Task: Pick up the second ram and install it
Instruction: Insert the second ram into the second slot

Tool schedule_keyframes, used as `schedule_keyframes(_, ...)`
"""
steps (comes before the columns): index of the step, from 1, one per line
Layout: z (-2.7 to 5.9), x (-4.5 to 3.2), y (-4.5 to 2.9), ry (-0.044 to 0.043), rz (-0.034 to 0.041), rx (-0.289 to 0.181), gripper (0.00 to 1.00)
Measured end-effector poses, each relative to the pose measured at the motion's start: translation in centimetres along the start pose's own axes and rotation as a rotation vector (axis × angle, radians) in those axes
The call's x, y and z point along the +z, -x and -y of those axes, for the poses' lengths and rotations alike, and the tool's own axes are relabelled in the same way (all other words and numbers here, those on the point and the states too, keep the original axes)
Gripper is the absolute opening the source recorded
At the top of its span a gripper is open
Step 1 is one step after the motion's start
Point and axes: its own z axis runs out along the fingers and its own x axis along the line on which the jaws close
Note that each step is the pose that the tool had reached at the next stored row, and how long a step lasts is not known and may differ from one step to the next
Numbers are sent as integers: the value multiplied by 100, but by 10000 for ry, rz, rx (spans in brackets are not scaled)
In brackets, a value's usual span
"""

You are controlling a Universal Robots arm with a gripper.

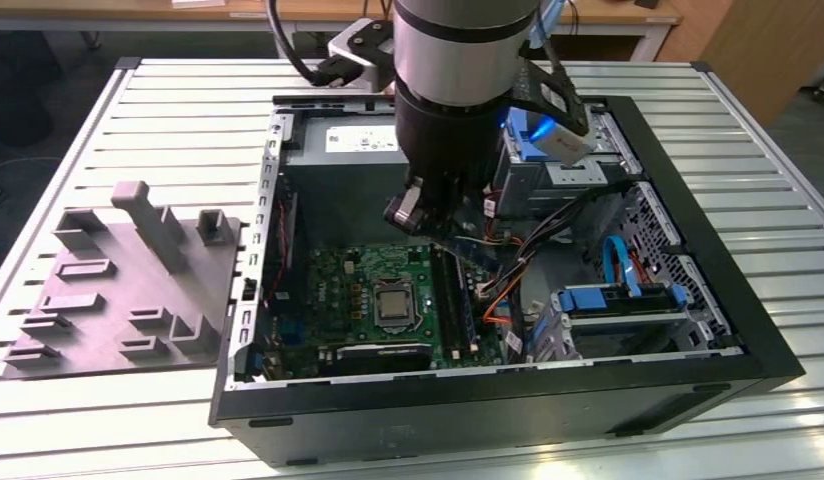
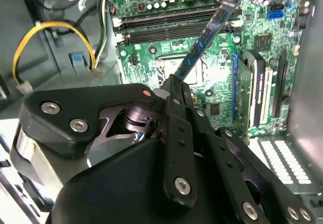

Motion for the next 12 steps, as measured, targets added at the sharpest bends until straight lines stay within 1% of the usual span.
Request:
schedule_keyframes(9, 0, 9, -1, -155, 47, 1627, 12)
schedule_keyframes(10, 0, 10, -1, -188, 57, 1981, 12)
schedule_keyframes(12, 0, 12, -1, -224, 69, 2355, 12)
